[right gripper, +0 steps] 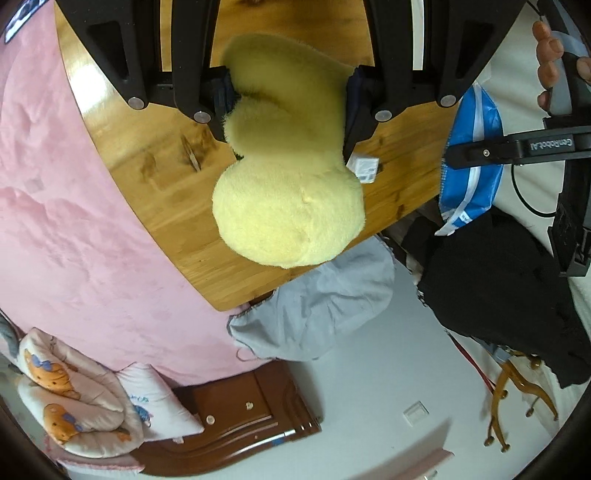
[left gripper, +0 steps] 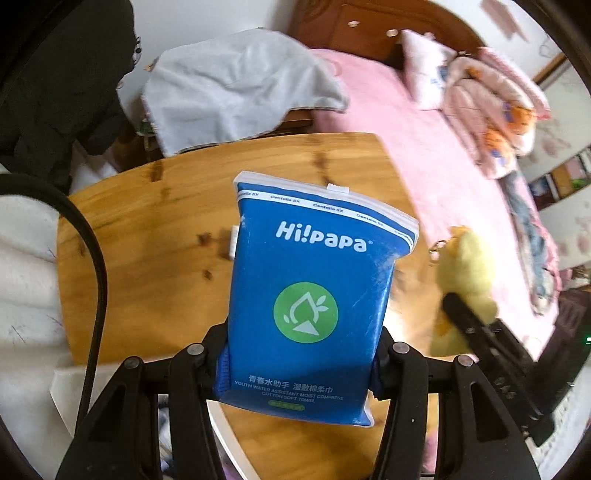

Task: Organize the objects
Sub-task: 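Lift the wipes pack and plush duck and carry both over the tray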

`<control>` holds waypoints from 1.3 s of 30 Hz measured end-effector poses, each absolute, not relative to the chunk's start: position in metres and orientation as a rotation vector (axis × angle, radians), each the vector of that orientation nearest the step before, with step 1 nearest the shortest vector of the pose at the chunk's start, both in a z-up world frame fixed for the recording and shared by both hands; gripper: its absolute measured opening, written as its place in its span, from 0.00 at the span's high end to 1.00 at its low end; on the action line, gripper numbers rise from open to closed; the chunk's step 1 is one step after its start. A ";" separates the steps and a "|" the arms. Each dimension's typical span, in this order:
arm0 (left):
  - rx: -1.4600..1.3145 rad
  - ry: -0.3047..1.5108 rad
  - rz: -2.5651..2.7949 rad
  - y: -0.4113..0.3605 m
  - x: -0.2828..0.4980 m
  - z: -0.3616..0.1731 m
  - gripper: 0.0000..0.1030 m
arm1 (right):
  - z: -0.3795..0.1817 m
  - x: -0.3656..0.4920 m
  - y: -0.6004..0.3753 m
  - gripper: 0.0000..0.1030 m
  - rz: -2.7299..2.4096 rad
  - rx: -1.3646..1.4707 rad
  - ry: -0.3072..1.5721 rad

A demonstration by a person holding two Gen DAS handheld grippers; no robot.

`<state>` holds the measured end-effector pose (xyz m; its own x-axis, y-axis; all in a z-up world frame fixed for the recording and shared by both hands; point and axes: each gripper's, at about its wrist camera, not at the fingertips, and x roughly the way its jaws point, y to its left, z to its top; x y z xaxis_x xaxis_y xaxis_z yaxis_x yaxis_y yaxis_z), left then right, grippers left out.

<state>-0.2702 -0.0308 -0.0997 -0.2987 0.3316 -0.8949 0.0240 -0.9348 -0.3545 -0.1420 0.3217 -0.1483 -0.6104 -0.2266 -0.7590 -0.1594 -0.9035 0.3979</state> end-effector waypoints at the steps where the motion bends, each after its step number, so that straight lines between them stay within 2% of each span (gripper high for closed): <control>1: -1.715 -0.455 2.339 -0.030 -0.262 -0.093 0.44 | -0.142 -0.131 0.320 0.57 -2.705 1.355 -0.681; 8: -1.620 -0.490 2.353 -0.040 -0.197 -0.061 0.44 | -0.110 -0.072 0.297 0.56 -2.718 1.270 -0.658; 21: -1.691 -0.646 2.482 -0.117 -0.099 -0.069 0.44 | -0.078 0.002 0.217 0.56 -2.654 1.156 -0.497; 33: -1.729 -0.646 2.589 -0.144 -0.050 -0.090 0.44 | -0.089 0.034 0.135 0.56 -2.525 1.161 -0.287; 39: -1.797 -0.689 2.597 -0.158 -0.038 -0.116 0.44 | -0.105 0.047 0.095 0.56 -2.463 1.171 -0.109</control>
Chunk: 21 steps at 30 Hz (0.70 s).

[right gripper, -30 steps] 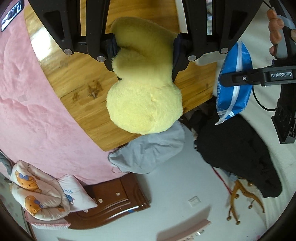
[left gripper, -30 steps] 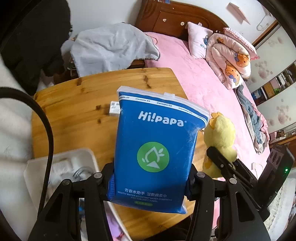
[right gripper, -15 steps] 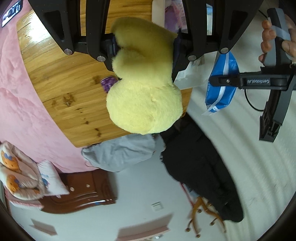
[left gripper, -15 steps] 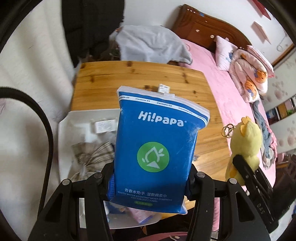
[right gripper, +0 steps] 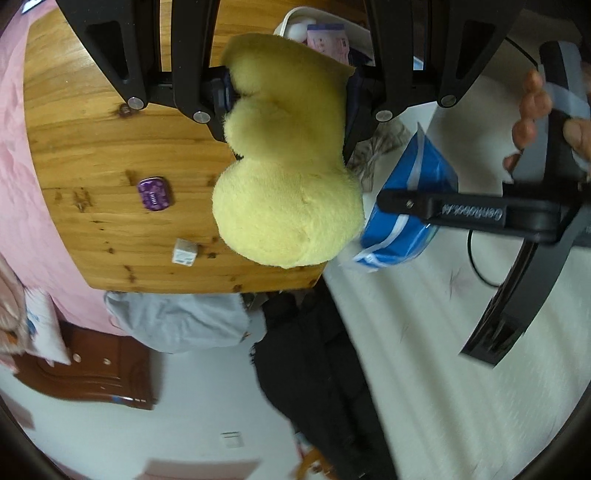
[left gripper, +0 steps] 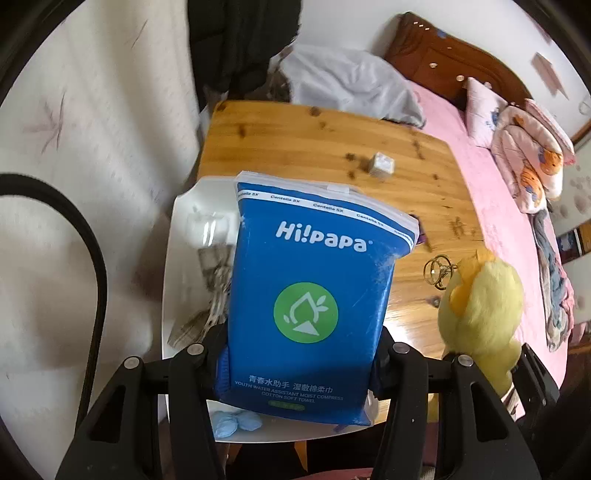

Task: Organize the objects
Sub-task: 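Lift the wipes pack and plush duck and carry both over the tray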

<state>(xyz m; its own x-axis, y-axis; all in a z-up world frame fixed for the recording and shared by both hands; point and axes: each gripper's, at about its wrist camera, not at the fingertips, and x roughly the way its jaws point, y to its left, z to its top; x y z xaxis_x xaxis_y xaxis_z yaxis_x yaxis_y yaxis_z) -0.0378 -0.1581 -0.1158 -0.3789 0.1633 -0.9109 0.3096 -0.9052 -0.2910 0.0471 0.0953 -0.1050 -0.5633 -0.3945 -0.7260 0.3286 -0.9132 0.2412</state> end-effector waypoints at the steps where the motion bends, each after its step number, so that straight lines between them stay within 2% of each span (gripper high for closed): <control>1: 1.700 0.654 -2.436 -0.160 -0.036 -0.120 0.44 | -0.108 0.048 0.090 0.56 -2.454 1.175 -0.092; 9: 1.683 0.631 -2.369 -0.174 -0.026 -0.145 0.44 | -0.144 0.060 0.051 0.56 -2.328 1.249 0.080; 21: 1.713 0.569 -2.322 -0.179 -0.030 -0.180 0.44 | -0.195 0.070 0.009 0.54 -2.166 1.337 0.190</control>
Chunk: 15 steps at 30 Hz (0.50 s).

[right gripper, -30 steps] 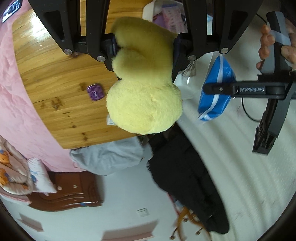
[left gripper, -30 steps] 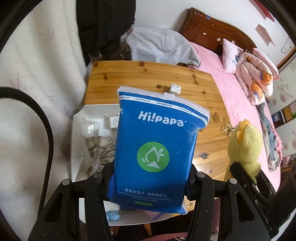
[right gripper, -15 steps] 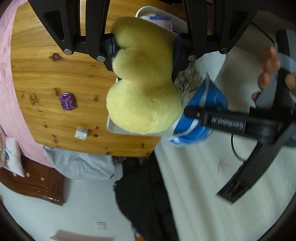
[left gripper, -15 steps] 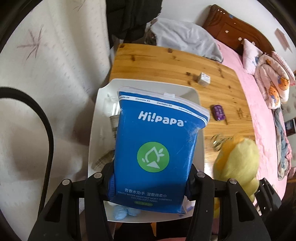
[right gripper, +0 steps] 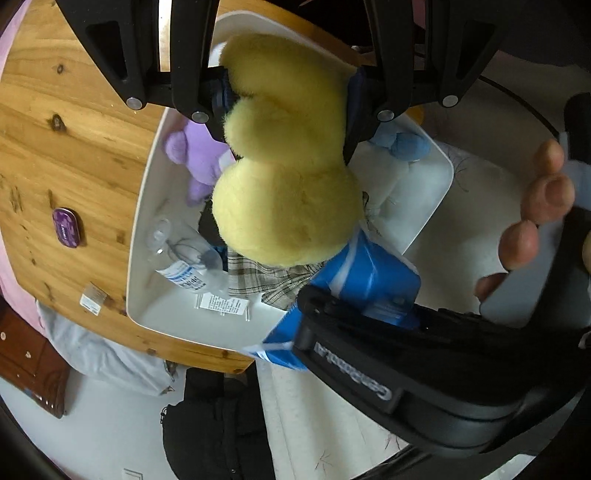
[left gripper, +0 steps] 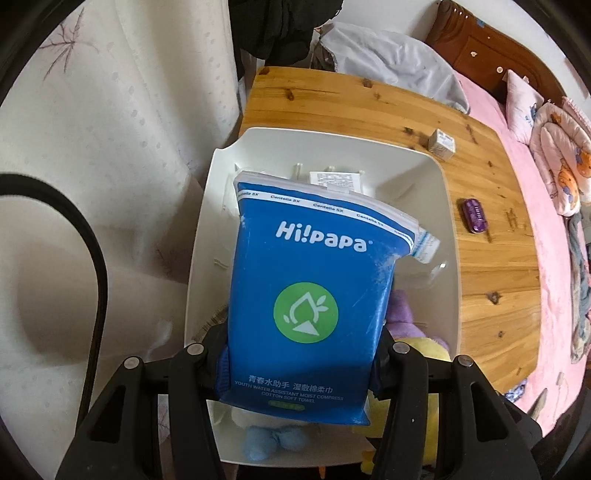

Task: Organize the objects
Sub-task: 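Lift the wipes pack and plush duck and carry both over the tray, then release the wipes pack and plush duck into the tray by opening both tools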

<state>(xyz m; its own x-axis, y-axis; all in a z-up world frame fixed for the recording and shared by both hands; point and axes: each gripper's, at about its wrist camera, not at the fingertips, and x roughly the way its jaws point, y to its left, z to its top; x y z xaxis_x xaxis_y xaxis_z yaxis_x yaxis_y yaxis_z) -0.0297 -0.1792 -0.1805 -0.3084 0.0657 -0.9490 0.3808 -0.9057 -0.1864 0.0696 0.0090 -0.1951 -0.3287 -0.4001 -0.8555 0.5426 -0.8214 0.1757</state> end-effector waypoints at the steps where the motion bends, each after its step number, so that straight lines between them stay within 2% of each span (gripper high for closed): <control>1: 1.710 0.566 -2.321 -0.180 -0.031 -0.182 0.44 | -0.198 0.067 0.008 0.54 -2.165 1.340 0.182; 7: 1.699 0.543 -2.336 -0.187 -0.041 -0.190 0.44 | -0.204 0.048 0.000 0.54 -2.165 1.348 0.134; 15: 1.696 0.509 -2.326 -0.190 -0.055 -0.203 0.44 | -0.214 0.045 -0.017 0.52 -2.220 1.308 0.208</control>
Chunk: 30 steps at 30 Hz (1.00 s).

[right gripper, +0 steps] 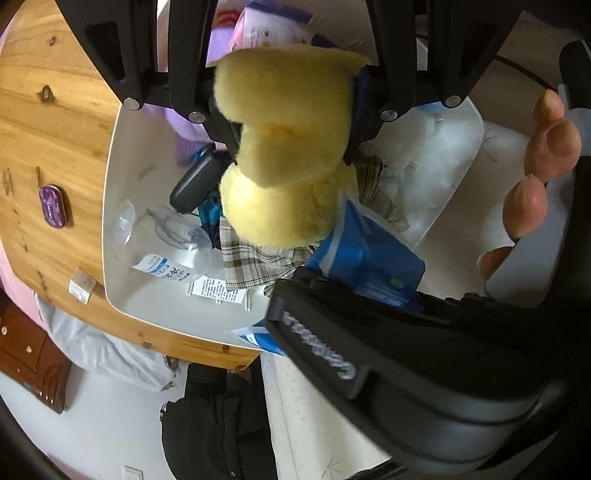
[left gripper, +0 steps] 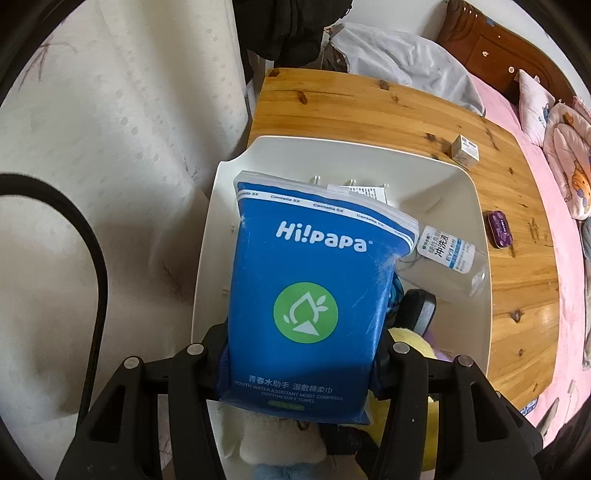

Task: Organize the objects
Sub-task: 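Release the wipes pack and plush duck into the tray by opening both tools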

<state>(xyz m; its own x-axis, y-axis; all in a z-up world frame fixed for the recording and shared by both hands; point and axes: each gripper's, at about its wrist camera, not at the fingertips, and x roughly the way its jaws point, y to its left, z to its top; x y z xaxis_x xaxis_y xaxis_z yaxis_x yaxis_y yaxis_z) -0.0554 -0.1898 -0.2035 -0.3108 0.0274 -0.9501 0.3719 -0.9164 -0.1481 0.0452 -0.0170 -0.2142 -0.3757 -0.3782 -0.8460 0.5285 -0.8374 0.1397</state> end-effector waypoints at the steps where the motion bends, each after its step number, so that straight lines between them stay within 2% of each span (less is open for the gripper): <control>1: 1.693 0.507 -2.326 -0.190 -0.056 -0.204 0.44 | -0.215 0.046 -0.018 0.52 -2.227 1.300 0.217; 9: 1.686 0.500 -2.350 -0.196 -0.061 -0.211 0.44 | -0.221 0.048 -0.026 0.52 -2.262 1.281 0.254; 17: 1.674 0.496 -2.423 -0.195 -0.072 -0.202 0.44 | -0.212 0.048 -0.019 0.49 -2.250 1.316 0.197; 19: 1.660 0.489 -2.459 -0.193 -0.077 -0.196 0.44 | -0.207 0.051 -0.017 0.46 -2.258 1.310 0.217; 23: 1.690 0.466 -2.506 -0.183 -0.090 -0.189 0.42 | -0.193 0.058 -0.011 0.29 -2.303 1.253 0.260; 25: 1.730 0.425 -2.509 -0.176 -0.096 -0.188 0.33 | -0.185 0.059 -0.004 0.27 -2.325 1.226 0.263; 26: 1.727 0.395 -2.518 -0.171 -0.097 -0.186 0.23 | -0.182 0.059 -0.002 0.27 -2.331 1.222 0.257; 27: 1.707 0.361 -2.532 -0.168 -0.097 -0.182 0.18 | -0.180 0.057 0.002 0.27 -2.338 1.218 0.246; 30: 1.682 0.294 -2.561 -0.158 -0.098 -0.171 0.18 | -0.173 0.056 0.013 0.27 -2.362 1.211 0.212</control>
